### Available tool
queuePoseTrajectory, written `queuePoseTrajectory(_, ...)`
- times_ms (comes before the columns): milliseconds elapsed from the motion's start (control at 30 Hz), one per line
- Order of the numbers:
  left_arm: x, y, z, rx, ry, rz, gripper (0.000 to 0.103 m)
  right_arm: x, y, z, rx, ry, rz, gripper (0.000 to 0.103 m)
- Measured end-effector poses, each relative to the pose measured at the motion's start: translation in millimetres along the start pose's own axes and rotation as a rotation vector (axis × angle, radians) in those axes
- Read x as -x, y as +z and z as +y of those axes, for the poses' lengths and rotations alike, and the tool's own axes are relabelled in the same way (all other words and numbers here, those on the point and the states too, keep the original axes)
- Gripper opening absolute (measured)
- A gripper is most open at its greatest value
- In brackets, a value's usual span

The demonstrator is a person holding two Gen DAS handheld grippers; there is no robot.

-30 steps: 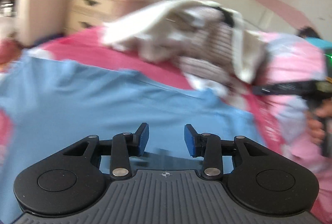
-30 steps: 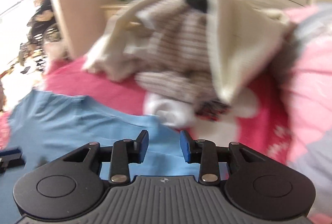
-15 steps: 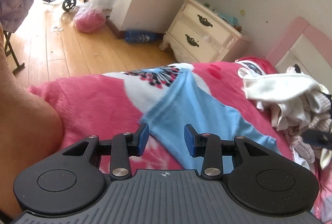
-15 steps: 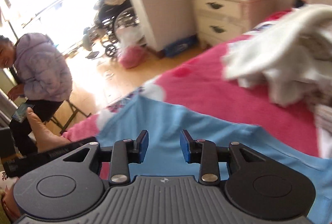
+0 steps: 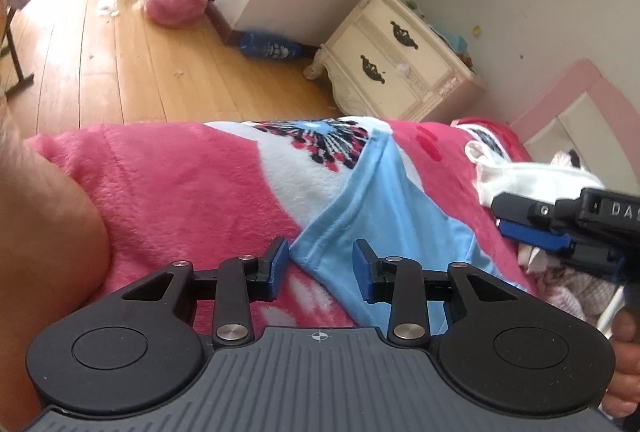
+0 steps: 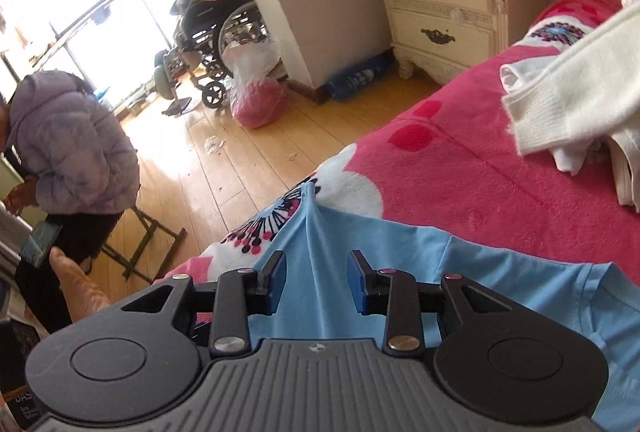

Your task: Fold clothes

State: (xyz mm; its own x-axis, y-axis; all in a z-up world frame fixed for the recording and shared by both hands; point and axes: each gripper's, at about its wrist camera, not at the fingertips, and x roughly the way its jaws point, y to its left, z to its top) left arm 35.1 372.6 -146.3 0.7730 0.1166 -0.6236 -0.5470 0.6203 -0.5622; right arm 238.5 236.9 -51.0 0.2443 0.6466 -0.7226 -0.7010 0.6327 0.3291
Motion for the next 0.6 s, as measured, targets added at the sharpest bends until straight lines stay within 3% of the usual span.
queuePoseTrajectory(167,-3,1,8,0.078,-0.018,0.013,0.036,3,-2,-6,-0.021,-0.018,0.002,0.036)
queuePoseTrajectory(367,-9,-6,8,0.080,-0.003,0.005,0.034,1,-5,-14,-0.066,-0.026,0.011,0.036)
queuePoseTrajectory(400,-10,-7,7,0.076,0.002,-0.002,0.029,0,-5,-14,-0.072,-0.025,0.012,0.036)
queuePoseTrajectory(433,-11,-7,7,0.073,0.009,-0.005,0.013,-1,-5,-13,-0.074,-0.025,0.012,0.036)
queuePoseTrajectory(467,-11,-8,8,0.070,0.017,-0.008,0.008,-2,-5,-12,-0.075,-0.025,0.012,0.036)
queuePoseTrajectory(600,-5,-9,9,0.061,0.003,-0.037,0.004,-14,-3,-3,-0.076,-0.023,0.024,0.036)
